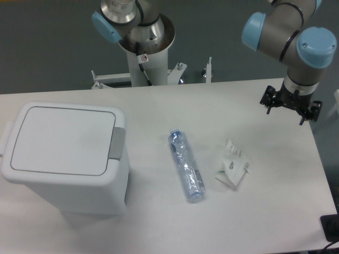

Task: Open the trash can

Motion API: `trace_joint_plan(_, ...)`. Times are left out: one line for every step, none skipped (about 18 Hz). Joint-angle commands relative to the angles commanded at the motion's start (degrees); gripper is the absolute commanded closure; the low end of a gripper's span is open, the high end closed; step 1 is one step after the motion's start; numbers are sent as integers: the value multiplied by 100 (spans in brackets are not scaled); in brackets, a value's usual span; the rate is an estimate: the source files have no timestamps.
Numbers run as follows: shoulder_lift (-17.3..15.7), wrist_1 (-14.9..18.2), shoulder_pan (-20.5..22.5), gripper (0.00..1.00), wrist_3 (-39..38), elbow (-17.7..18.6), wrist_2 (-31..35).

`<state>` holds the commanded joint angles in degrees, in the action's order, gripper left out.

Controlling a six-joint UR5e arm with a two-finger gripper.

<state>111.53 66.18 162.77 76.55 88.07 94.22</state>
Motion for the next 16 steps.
trace_joint_plan(0, 0, 0, 0, 0, 9, -9)
trace_joint_plan(-9, 0, -9, 0, 9, 0, -26)
trace_joint_plan(-9, 0, 0, 0, 0, 0, -53)
trace_joint_plan(-9, 0, 0, 0, 0, 0, -131)
trace_joint_plan(-17, 0, 9, 0, -9, 0, -210)
trace_joint_plan(-26, -17, 18, 0, 0, 52, -246)
trace_joint_plan(-26, -26, 61, 0, -26, 122, -264)
trace_joint_plan(-35, -26, 96, 0, -26, 158, -281)
trace_joint_plan(-44, -26, 140, 0, -44, 158, -351)
trace_joint_plan(-53, -26, 167, 0, -122, 167, -482)
trace_joint_plan(-61, -18, 167, 0, -227, 184, -501)
trace_joint_plan(-70, -17, 167, 0, -272, 185, -519)
trace_joint_plan(-79, -17, 158, 0, -298, 211, -588)
trace_joint_plan(-79, -17, 158, 0, -342, 211, -667)
trace_joint_plan(-79, -9, 141, 0, -404, 211, -712)
trace_joint_plan(-62, 0, 123, 0, -491, 220, -712)
